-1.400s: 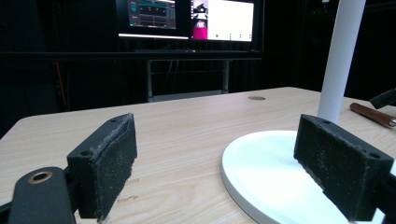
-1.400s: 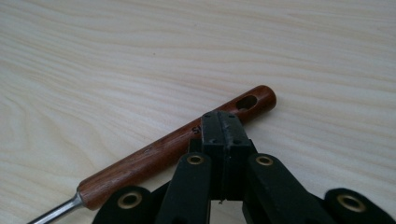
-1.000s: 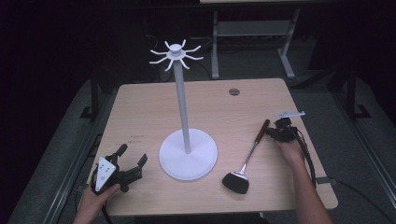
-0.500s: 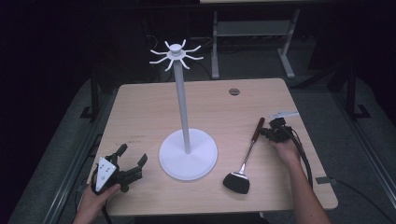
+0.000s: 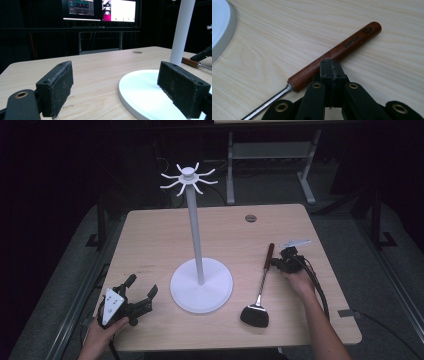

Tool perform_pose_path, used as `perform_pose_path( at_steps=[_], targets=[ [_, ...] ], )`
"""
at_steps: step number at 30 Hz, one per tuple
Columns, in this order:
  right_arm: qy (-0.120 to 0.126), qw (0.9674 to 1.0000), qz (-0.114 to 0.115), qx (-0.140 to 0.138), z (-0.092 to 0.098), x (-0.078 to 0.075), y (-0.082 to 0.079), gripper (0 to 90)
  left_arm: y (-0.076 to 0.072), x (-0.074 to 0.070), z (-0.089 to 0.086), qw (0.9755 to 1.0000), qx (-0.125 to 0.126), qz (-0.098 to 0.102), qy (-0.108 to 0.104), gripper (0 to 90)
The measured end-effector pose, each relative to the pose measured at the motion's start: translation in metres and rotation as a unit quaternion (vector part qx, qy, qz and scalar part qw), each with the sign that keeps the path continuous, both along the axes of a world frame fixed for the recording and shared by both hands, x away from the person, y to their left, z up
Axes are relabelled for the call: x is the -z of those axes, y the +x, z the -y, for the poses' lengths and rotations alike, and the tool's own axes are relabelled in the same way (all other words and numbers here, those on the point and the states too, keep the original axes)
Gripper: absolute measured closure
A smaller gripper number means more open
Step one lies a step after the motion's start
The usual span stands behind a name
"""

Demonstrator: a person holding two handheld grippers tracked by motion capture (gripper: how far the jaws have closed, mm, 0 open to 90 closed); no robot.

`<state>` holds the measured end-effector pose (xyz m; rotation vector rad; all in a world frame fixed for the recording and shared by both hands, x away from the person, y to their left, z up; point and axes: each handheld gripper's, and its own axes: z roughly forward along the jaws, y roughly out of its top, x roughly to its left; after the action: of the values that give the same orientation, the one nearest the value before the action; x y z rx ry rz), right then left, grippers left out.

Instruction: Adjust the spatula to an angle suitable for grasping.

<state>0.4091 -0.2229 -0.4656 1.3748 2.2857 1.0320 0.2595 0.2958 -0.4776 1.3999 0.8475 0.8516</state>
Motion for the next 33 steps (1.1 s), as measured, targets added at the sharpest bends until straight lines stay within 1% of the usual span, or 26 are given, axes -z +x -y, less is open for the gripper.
perform_pose_path(
  at_steps=[6,8,10,12,17,18,19,20,24,25,29,33],
  targets=[
    [0.003,0.9999,-0.001,-0.012,-0.009,0.000,-0.001,89.8,0.000,0.000,0.000,1.0000,0.000,0.000,-0.001,12.7],
    [0.001,0.9998,0.005,-0.021,-0.013,0.001,0.000,89.8,0.000,0.000,0.000,1.0000,0.000,0.000,0.000,12.7],
    [0.000,0.9996,0.004,-0.028,-0.016,0.001,0.000,89.8,0.000,0.000,0.000,1.0000,0.000,0.000,-0.001,12.7],
    [0.001,0.9996,-0.002,-0.030,-0.021,0.001,-0.002,89.8,0.000,0.000,0.000,1.0000,0.000,0.000,0.000,12.7],
    [0.001,0.9991,0.001,-0.043,-0.028,0.001,-0.002,89.7,0.000,0.000,0.000,1.0000,0.000,0.000,-0.001,12.7],
    [0.003,0.9990,-0.004,-0.043,-0.030,0.001,-0.003,89.8,0.000,0.000,0.000,1.0000,0.000,0.000,0.000,12.7],
    [0.003,0.9989,0.002,-0.048,-0.031,0.001,-0.002,89.8,0.000,0.000,0.000,1.0000,0.000,0.000,0.000,12.7],
    [0.002,0.9988,-0.001,-0.049,-0.033,0.001,-0.003,89.8,0.000,0.000,0.000,1.0000,0.000,0.000,-0.001,12.7],
    [0.004,0.9979,0.004,-0.064,-0.039,0.002,-0.003,89.8,0.000,0.000,0.000,1.0000,0.000,0.000,0.000,12.7],
    [0.005,0.9978,0.000,-0.067,-0.042,0.001,-0.004,89.7,0.000,0.000,0.000,1.0000,0.000,0.000,0.000,12.8],
    [0.005,0.9962,0.000,-0.087,-0.052,0.001,-0.006,89.8,0.000,0.000,0.000,1.0000,0.000,0.000,0.000,12.7],
    [0.005,0.9951,-0.001,-0.099,-0.060,0.002,-0.007,89.8,0.000,0.000,0.000,1.0000,0.000,0.000,0.000,12.7]
  ],
)
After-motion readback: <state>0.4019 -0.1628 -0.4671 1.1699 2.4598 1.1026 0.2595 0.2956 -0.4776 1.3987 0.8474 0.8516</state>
